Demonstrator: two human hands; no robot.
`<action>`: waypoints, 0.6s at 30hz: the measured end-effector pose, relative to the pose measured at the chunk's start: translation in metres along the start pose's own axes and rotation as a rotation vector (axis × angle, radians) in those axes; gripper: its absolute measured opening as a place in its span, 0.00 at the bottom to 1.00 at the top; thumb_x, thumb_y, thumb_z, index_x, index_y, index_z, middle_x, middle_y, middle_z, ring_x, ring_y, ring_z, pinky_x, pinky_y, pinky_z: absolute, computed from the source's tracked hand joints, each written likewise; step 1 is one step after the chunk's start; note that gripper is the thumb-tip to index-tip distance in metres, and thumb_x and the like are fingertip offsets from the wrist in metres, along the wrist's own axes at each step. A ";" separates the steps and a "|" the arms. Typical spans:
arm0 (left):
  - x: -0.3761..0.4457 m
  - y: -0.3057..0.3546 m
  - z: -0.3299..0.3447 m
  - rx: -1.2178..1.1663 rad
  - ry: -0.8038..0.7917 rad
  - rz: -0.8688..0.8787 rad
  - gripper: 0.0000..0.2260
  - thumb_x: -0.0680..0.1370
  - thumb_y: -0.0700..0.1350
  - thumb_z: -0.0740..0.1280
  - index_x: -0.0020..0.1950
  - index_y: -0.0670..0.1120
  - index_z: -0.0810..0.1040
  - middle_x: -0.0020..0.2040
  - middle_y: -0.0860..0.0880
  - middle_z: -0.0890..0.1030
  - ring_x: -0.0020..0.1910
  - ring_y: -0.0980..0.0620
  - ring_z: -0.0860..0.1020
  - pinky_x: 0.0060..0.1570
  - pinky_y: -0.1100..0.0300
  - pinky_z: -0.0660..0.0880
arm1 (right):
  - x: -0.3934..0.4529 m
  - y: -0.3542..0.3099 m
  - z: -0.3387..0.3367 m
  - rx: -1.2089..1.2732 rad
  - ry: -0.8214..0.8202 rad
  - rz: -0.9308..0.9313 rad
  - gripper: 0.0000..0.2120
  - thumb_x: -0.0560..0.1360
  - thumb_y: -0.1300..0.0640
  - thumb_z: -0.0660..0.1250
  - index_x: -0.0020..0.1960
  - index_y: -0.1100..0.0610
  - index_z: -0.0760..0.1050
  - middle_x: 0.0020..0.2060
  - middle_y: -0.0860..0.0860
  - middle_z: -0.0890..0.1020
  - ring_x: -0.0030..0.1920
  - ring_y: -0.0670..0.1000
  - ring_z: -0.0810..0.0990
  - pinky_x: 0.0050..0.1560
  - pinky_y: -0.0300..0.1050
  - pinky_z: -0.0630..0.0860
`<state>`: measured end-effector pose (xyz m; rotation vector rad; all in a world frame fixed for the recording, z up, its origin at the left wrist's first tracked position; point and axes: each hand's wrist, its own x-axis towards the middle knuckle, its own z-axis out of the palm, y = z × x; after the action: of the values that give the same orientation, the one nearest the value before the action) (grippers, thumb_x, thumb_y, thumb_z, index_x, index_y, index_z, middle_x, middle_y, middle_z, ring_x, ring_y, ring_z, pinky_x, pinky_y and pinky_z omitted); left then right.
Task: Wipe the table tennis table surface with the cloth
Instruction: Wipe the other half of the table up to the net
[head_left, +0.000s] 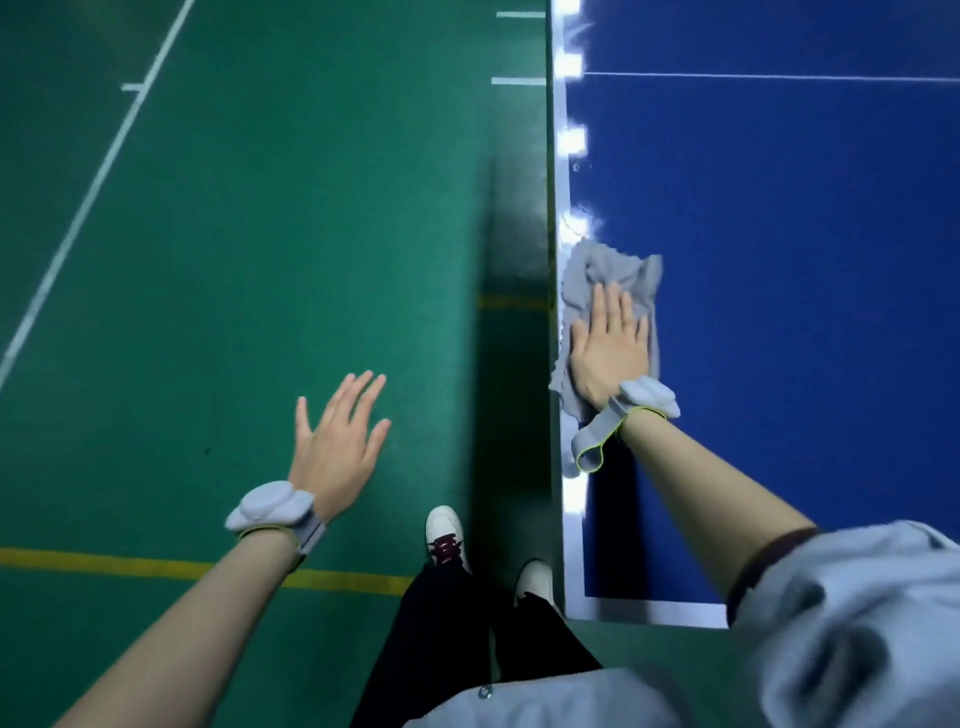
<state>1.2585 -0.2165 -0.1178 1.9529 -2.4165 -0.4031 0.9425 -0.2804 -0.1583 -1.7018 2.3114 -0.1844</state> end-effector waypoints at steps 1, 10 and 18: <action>0.001 -0.011 0.000 0.013 -0.015 -0.004 0.30 0.76 0.59 0.41 0.75 0.50 0.58 0.75 0.52 0.60 0.75 0.53 0.56 0.69 0.37 0.47 | -0.005 -0.002 0.000 -0.023 -0.016 -0.077 0.27 0.82 0.47 0.43 0.78 0.53 0.44 0.77 0.50 0.47 0.76 0.50 0.45 0.74 0.51 0.42; 0.096 0.025 -0.020 -0.006 -0.072 0.281 0.30 0.75 0.59 0.38 0.76 0.52 0.53 0.76 0.53 0.57 0.75 0.55 0.52 0.70 0.38 0.45 | -0.069 0.015 0.002 -0.096 -0.146 -0.349 0.27 0.79 0.42 0.38 0.77 0.48 0.43 0.76 0.44 0.47 0.75 0.44 0.43 0.74 0.46 0.41; 0.137 0.048 -0.021 -0.008 -0.056 0.456 0.26 0.79 0.57 0.42 0.76 0.52 0.52 0.76 0.53 0.56 0.75 0.55 0.51 0.70 0.38 0.45 | -0.075 0.026 -0.004 -0.017 -0.012 0.068 0.30 0.77 0.41 0.37 0.77 0.50 0.46 0.75 0.44 0.48 0.75 0.42 0.43 0.74 0.47 0.42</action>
<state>1.1854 -0.3437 -0.1086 1.3353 -2.7751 -0.4502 0.9388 -0.2014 -0.1511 -1.6250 2.3645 -0.1412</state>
